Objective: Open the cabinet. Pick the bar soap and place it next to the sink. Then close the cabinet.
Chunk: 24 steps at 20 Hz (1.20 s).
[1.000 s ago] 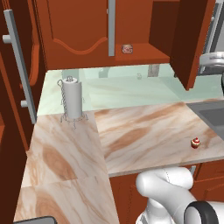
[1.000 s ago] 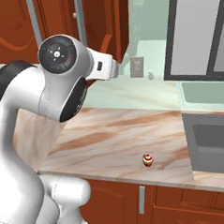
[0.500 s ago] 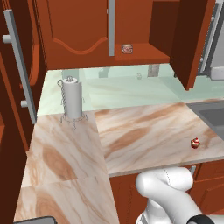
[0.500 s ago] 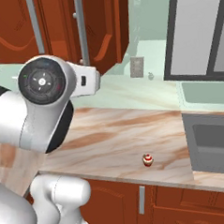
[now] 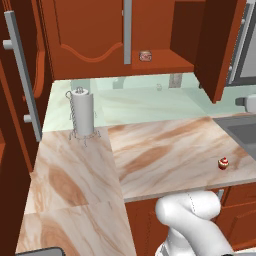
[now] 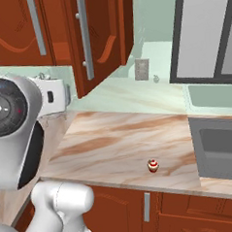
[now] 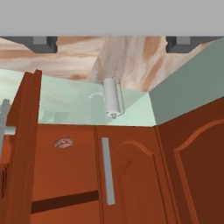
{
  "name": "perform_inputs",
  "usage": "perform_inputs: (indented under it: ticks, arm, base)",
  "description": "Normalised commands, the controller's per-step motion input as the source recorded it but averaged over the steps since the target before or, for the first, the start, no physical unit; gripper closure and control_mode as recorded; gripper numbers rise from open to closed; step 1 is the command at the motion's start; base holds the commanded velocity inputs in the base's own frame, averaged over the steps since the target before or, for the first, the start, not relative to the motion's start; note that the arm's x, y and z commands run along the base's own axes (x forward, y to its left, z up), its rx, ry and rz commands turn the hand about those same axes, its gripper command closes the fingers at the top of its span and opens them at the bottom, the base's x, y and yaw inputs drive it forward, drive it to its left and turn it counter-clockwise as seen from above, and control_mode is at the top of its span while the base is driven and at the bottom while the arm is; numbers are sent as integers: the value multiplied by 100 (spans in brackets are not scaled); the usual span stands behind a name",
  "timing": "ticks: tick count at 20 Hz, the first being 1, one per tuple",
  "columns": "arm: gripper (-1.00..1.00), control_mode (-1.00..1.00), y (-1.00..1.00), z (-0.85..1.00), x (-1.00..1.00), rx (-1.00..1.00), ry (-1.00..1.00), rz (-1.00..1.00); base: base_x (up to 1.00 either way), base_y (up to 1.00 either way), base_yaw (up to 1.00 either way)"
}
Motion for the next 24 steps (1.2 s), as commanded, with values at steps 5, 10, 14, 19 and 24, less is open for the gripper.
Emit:
perform_inputs:
  ticks: [5,10,14,19,24]
  arm:
    - [-100,-100,54,0,-21,-6,-3,3]
    - [-100,-100,53,-2,-8,-14,-12,0]
    - [-100,-100,56,-12,8,-22,-15,0]
    - [-100,-100,45,-3,12,-28,-13,0]
    - [-100,-100,15,0,11,-42,-9,0]
  base:
    - [0,0,0]
    - [0,0,0]
    - [0,0,0]
    - [0,0,0]
    - [0,0,0]
